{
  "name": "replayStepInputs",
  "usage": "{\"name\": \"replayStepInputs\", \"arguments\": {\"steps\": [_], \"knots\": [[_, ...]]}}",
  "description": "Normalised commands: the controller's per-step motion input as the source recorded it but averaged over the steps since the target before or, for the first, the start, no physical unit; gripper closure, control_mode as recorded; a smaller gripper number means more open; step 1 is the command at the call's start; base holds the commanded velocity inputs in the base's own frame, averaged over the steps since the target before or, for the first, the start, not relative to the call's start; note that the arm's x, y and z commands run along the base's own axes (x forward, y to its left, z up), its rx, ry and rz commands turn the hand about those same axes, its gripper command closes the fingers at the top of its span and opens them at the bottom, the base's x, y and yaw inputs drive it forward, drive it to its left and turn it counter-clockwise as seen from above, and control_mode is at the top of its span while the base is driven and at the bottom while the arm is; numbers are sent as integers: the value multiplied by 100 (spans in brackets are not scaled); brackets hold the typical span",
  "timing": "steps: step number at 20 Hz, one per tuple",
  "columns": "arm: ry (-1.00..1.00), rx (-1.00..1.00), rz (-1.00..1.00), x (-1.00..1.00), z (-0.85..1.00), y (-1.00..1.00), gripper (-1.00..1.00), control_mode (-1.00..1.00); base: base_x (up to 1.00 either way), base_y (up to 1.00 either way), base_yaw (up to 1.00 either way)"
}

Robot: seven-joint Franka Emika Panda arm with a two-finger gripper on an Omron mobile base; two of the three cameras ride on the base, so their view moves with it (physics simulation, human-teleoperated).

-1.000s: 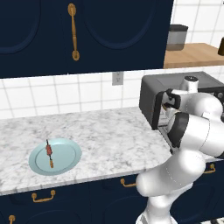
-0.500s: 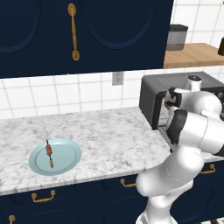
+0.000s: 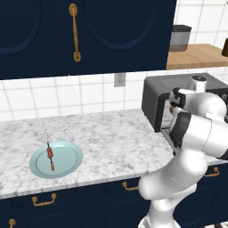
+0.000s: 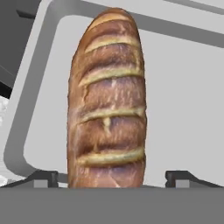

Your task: Pick up the kebab skewer and baguette bread, and place them inside the toaster oven. Close the toaster oven door and start by setting the timer.

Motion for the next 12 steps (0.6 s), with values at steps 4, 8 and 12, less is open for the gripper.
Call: {"name": "replayStepInputs", "arguments": {"steps": [4, 8, 12], "knots": [[-1, 0, -1, -62, 23, -10, -100, -100, 0, 0, 0], [-2, 0, -10, -100, 12, -11, -100, -100, 0, 0, 0], [-4, 2, -16, -100, 3, 31, -100, -100, 0, 0, 0]]}}
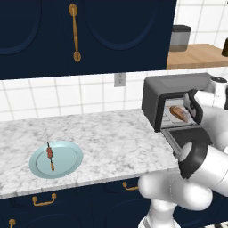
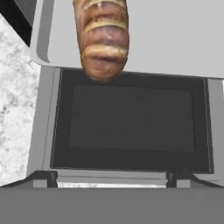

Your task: Pick up the kebab skewer and baguette bread, and place them inside the toaster oven. Close the toaster oven door and start by setting the timer.

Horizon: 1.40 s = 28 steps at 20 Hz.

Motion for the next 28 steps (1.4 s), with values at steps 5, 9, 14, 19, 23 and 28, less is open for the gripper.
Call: {"name": "replayStepInputs", "arguments": {"steps": [5, 9, 14, 19, 23, 28], "knots": [[-7, 1, -21, -100, 9, 83, -100, -100, 0, 0, 0], [0, 0, -16, -53, 38, 100, -100, -100, 0, 0, 0], [0, 0, -6, -11, 38, 100, -100, -100, 0, 0, 0], [0, 0, -1, 0, 27, 100, -100, -100, 0, 0, 0], [0, 1, -1, -5, 4, 100, -100, -100, 0, 0, 0], [0, 0, 0, -6, 5, 100, -100, -100, 0, 0, 0]]}}
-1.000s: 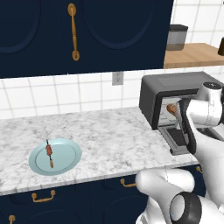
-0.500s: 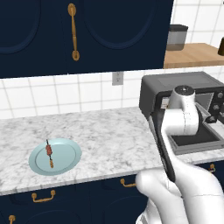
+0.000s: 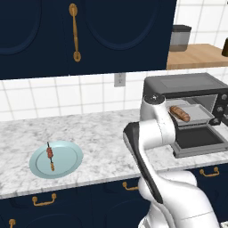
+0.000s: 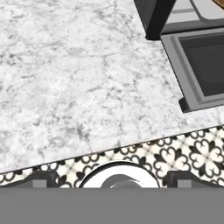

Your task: Pick up the kebab skewer and baguette bread, and place them inside the toaster oven. Close the toaster oven door and start by setting the timer.

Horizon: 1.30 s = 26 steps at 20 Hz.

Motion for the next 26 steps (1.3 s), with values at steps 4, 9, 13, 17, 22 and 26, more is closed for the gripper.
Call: {"name": "replayStepInputs", "arguments": {"steps": [4, 9, 13, 17, 22, 26], "knots": [[0, 0, 2, 0, 0, 100, -100, -100, 0, 0, 0], [0, 0, 8, 2, 0, 100, -100, -100, 0, 0, 0], [8, 2, 18, 37, 0, 100, -100, -100, 0, 0, 0], [5, 1, 12, 39, -11, 100, -100, -100, 0, 0, 0], [6, 0, 6, 42, -45, 100, -100, -100, 0, 0, 0], [3, 0, 10, 40, -42, 100, -100, -100, 0, 0, 0]]}}
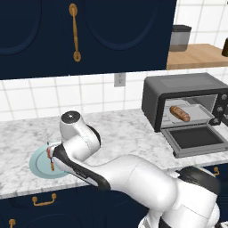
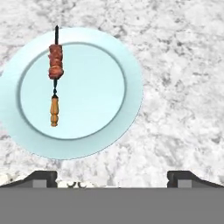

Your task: Pick up the kebab skewer and baguette bread, and place them inside the toaster oven. Close the toaster oven door and start by setting the timer.

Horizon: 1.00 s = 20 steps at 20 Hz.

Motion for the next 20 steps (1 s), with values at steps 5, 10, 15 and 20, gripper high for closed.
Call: {"name": "replayStepInputs", "arguments": {"steps": [5, 10, 15, 20], "knots": [[9, 2, 14, 30, -41, 89, -100, -100, 0, 0, 0], [7, 1, 11, 28, -21, 20, -100, -100, 0, 0, 0], [0, -7, 3, 17, -15, 1, -100, -100, 0, 0, 0], [-4, -8, 0, 23, -26, 5, -100, -100, 0, 0, 0]]}}
